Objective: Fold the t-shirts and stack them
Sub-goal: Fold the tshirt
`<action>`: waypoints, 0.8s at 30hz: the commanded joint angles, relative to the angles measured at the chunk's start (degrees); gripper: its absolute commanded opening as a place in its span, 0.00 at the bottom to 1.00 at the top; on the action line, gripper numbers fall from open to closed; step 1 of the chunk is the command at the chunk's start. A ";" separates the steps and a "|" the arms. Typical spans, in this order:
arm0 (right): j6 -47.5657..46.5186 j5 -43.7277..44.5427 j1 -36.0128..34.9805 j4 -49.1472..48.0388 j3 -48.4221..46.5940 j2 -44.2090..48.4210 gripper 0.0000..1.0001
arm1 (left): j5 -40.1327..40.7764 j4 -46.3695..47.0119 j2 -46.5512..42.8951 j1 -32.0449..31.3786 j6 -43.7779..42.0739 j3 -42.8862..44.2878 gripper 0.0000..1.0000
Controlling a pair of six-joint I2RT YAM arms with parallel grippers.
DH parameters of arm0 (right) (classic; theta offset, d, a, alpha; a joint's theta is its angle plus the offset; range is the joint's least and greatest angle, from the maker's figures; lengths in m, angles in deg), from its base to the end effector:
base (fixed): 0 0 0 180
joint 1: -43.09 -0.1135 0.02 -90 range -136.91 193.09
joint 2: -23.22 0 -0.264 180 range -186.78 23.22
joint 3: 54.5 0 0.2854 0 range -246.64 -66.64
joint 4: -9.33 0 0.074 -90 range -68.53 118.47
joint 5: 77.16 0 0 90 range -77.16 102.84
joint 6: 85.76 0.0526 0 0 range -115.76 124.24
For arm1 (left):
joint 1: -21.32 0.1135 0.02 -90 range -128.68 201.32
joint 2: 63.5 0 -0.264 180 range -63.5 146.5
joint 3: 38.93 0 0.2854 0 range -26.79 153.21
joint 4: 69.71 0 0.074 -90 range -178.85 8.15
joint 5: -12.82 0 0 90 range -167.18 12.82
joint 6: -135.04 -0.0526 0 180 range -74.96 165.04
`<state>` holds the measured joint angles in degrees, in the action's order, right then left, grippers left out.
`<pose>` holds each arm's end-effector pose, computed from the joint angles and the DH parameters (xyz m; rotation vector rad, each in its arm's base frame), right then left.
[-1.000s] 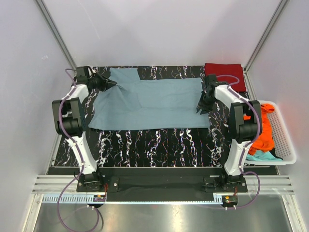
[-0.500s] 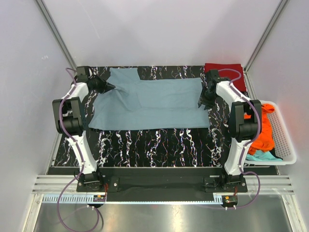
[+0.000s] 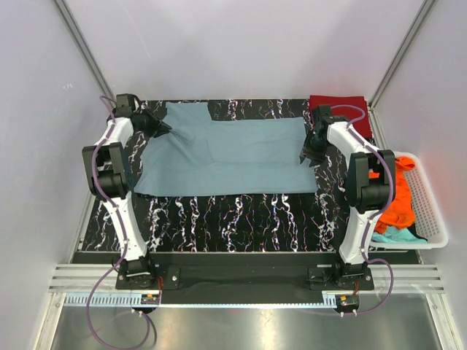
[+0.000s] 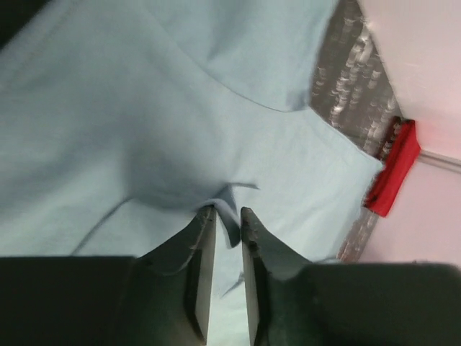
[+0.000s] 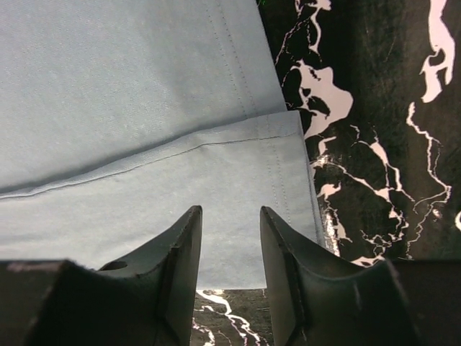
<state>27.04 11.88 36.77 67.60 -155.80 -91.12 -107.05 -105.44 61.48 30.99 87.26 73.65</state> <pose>0.4446 0.0501 0.1697 0.4013 2.7981 0.1399 0.5268 0.0632 0.1795 -0.8435 2.3025 -0.8862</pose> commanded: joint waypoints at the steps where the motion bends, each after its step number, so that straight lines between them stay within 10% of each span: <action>1: 1.27 -2.38 0.18 0.28 -1.10 0.79 0.45 | 6.98 -9.69 0.52 0.09 -7.28 8.42 0.29; 6: 1.63 -4.32 0.26 0.28 1.44 2.54 0.52 | 27.83 -15.96 -15.63 -0.27 -14.17 0.22 0.52; 13: 0.13 -5.99 0.18 0.63 4.61 5.01 0.63 | 27.86 -16.04 -27.17 -0.70 -17.78 -17.47 0.69; 18: -0.84 -6.53 0.18 0.72 6.10 5.27 0.62 | 22.14 -14.21 -26.73 -0.53 -13.66 -23.88 0.52; 24: -1.01 -6.70 0.18 -0.95 7.69 5.01 0.32 | 19.94 -11.74 -22.86 1.66 -12.34 -27.84 0.17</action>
<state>26.76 5.87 36.79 67.77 -148.76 -88.83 -84.58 -119.63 38.32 31.14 74.21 45.93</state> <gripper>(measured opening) 0.354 0.194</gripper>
